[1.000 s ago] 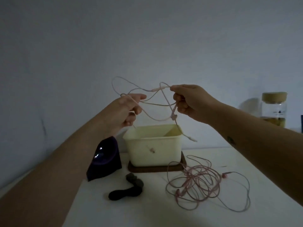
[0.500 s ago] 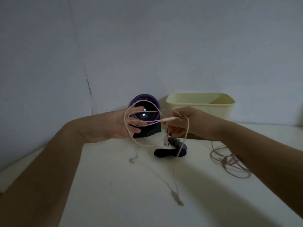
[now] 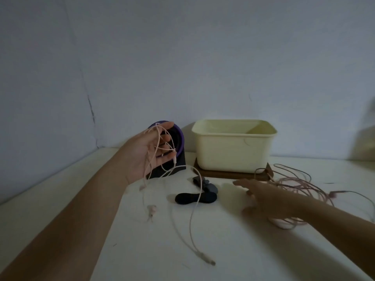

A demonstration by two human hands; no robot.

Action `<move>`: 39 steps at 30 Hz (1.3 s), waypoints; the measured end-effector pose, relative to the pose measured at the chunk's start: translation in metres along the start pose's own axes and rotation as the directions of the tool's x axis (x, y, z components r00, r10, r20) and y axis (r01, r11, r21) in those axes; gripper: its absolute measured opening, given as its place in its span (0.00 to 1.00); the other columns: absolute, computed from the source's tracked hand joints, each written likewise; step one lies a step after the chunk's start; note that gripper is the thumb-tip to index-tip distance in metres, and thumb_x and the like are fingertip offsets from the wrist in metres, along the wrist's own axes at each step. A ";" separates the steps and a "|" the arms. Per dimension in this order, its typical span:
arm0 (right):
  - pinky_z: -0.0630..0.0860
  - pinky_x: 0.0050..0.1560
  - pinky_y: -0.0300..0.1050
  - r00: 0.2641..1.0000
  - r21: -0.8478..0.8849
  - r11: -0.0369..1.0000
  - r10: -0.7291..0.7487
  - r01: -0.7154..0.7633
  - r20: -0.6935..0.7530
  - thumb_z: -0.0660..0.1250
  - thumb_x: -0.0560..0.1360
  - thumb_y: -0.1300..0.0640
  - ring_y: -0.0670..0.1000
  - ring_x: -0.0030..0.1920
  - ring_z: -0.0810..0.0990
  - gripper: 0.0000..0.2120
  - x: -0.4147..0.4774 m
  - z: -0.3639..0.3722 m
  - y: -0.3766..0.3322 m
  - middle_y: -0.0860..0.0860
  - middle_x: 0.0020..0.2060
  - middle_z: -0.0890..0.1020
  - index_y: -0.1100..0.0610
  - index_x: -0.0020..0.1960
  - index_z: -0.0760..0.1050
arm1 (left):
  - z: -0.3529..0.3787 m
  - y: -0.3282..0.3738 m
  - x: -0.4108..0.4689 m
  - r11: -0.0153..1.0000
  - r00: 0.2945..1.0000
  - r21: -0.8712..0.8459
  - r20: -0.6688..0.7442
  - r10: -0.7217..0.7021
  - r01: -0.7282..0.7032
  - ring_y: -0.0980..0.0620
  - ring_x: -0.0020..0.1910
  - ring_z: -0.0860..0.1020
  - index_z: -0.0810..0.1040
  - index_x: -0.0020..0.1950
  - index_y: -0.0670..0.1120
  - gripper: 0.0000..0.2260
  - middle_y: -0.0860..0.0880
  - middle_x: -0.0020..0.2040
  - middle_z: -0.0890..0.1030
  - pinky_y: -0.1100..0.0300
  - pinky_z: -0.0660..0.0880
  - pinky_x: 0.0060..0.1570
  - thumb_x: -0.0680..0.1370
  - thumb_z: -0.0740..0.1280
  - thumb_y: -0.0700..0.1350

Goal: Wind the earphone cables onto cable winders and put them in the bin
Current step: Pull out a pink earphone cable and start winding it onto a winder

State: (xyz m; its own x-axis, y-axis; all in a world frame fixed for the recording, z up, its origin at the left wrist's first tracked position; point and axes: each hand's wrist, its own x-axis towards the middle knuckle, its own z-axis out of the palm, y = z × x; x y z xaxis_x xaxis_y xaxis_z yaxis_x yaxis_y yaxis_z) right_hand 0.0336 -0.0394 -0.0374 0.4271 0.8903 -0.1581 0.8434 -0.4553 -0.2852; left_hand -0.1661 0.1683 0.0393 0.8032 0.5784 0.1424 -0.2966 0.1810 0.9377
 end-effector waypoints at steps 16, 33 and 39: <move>0.70 0.55 0.37 0.920 -0.142 0.990 -0.053 -0.003 -0.388 0.62 0.79 0.53 0.48 0.56 0.77 0.14 -0.004 -0.022 0.070 0.46 0.58 0.79 0.49 0.64 0.75 | 0.062 -0.003 0.010 0.999 0.990 0.050 0.140 -0.012 0.005 0.57 0.30 0.77 0.80 0.50 0.45 0.12 0.51 0.34 0.78 0.50 0.78 0.52 0.82 0.57 0.42; 0.75 0.33 0.39 0.899 0.888 0.146 -0.056 0.437 -0.434 0.60 0.79 0.62 0.46 0.25 0.65 0.07 -0.001 -0.094 -0.060 0.47 0.23 0.67 0.59 0.44 0.73 | 0.024 0.009 0.000 0.996 0.989 -0.083 0.143 0.038 -0.027 0.60 0.21 0.63 0.81 0.55 0.46 0.15 0.49 0.41 0.80 0.67 0.70 0.26 0.71 0.68 0.48; 0.75 0.32 0.37 0.863 0.791 -0.347 0.170 0.504 -0.476 0.59 0.79 0.62 0.45 0.21 0.58 0.06 -0.015 -0.134 -0.055 0.47 0.22 0.59 0.58 0.43 0.70 | -0.001 0.012 0.001 0.956 0.995 -0.277 -0.043 0.092 -0.100 0.59 0.22 0.62 0.80 0.59 0.52 0.17 0.50 0.46 0.83 0.68 0.74 0.31 0.72 0.65 0.41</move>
State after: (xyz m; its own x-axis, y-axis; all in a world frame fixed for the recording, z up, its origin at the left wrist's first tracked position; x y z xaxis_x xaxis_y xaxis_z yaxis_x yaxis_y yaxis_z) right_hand 0.0248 -0.0258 0.1077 0.6670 0.6963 0.2651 -0.3345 0.5978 -0.7285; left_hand -0.1695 0.1715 0.0506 0.7498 0.6260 0.2144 -0.5071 0.3355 0.7939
